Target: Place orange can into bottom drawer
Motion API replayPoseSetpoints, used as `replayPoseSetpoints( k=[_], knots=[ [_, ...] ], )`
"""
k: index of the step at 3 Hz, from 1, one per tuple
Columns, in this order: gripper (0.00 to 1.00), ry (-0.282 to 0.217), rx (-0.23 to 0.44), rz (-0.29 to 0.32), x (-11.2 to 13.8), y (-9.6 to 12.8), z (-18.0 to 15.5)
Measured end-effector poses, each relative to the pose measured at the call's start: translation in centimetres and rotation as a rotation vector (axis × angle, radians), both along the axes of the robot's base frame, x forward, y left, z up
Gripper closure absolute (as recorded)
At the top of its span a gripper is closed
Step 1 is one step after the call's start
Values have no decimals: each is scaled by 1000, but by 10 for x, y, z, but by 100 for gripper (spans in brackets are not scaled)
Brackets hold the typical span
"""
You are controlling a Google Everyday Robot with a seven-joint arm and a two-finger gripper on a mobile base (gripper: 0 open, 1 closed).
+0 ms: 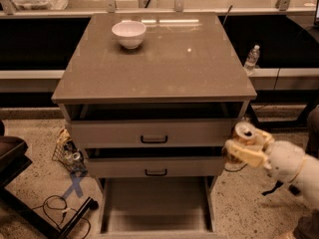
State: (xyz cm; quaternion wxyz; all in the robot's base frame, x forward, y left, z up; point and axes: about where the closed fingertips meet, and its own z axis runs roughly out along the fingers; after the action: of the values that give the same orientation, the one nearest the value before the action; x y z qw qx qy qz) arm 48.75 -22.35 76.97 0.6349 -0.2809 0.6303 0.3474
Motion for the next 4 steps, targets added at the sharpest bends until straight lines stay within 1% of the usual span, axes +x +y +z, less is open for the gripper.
replayPoseSetpoints(
  k=[1, 2, 3, 4],
  knots=[
    [100, -31, 17, 84, -30, 31, -87],
    [100, -37, -32, 154, -45, 51, -137],
    [100, -19, -84, 219, -53, 75, -184],
    [100, -17, -81, 227, -51, 81, -189]
  ],
)
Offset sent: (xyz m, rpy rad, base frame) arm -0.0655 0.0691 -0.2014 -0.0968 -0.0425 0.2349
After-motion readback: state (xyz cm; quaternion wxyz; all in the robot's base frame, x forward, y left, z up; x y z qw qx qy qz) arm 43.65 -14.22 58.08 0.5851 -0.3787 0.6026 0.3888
